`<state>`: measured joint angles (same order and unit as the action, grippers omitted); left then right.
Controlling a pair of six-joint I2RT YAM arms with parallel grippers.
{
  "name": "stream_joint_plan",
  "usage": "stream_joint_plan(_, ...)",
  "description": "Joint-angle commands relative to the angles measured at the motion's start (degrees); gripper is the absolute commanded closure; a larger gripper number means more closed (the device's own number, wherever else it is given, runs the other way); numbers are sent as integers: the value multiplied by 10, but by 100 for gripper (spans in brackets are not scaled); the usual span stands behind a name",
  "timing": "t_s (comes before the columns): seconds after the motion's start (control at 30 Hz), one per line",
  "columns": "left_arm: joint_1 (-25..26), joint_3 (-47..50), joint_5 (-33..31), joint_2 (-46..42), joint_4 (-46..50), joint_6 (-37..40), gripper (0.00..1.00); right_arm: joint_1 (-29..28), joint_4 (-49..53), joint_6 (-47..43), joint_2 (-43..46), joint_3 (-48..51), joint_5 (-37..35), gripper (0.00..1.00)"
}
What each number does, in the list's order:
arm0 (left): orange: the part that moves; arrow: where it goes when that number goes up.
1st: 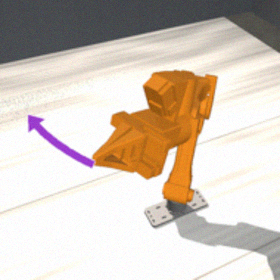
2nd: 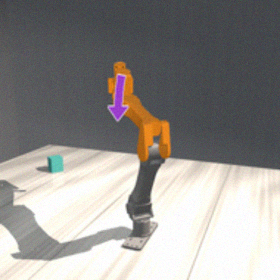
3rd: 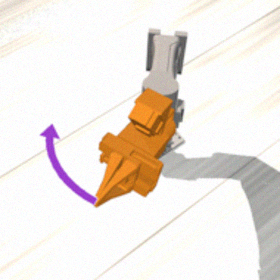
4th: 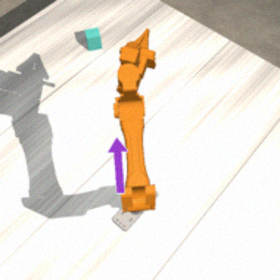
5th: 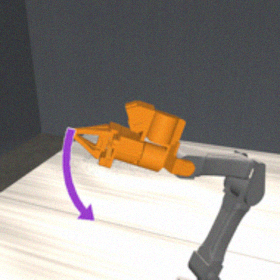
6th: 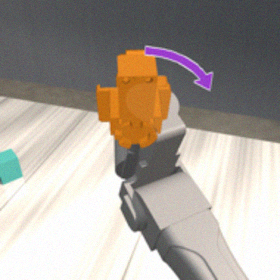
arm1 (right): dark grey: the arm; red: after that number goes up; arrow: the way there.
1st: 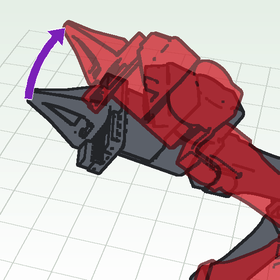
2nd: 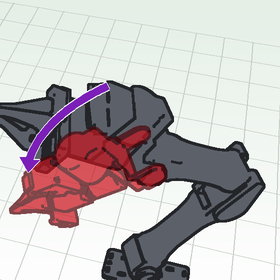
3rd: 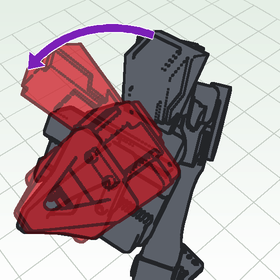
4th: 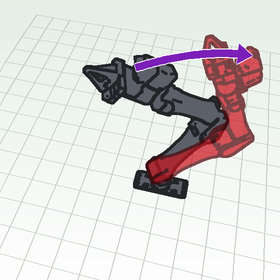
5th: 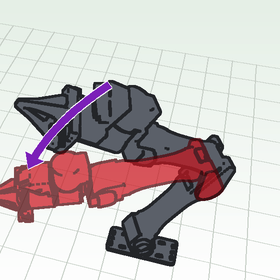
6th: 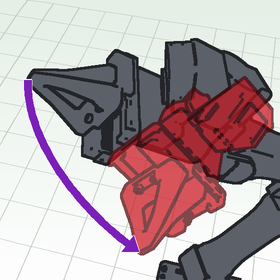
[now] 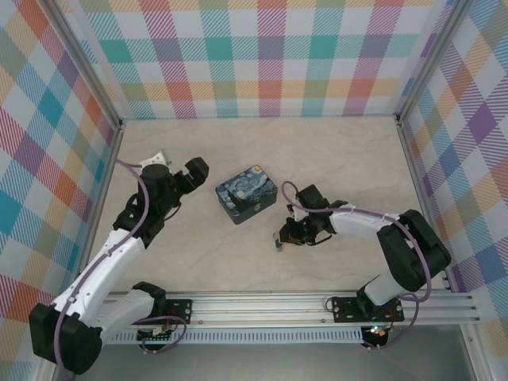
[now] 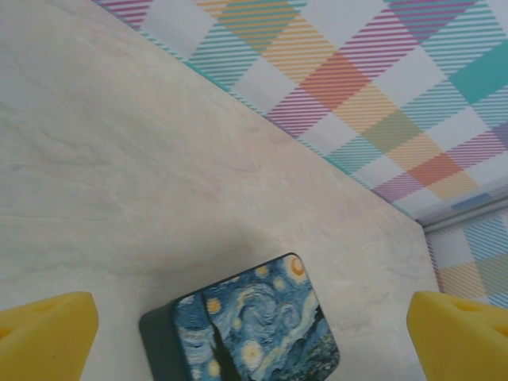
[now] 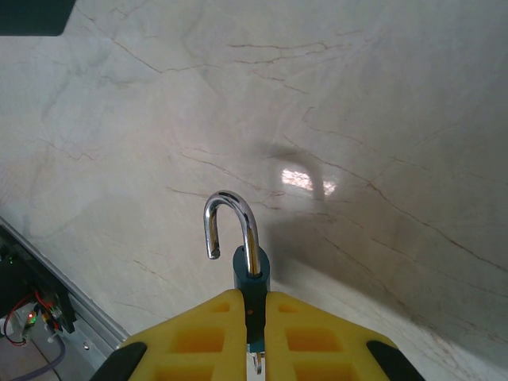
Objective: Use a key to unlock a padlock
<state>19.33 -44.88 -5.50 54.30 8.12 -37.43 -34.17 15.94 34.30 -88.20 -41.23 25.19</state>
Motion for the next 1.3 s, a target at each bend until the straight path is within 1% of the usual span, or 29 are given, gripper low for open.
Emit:
stream_joint_plan(0.0, -9, 12, -46, -28, 7, 16, 0, -3, 3, 8, -13, -13, 9, 88)
stream_joint_plan(0.37, -9, 23, -62, -48, 8, 17, 0, -3, 11, -1, -44, -4, -5, 88)
stream_joint_plan(0.57, -9, 23, -64, -48, 12, 17, 0, -3, 23, -12, -37, -8, -23, 86)
stream_joint_plan(0.97, -10, 23, -66, -51, 14, 17, 0, 0, 33, -16, 9, -9, -54, 74)
stream_joint_plan(1.1, -10, 24, -70, -52, 15, 17, 0, 3, 38, -18, 33, -12, -66, 67)
stream_joint_plan(1.27, -10, 23, -72, -44, 11, 15, 0, 17, 58, -24, 73, -22, -90, 63)
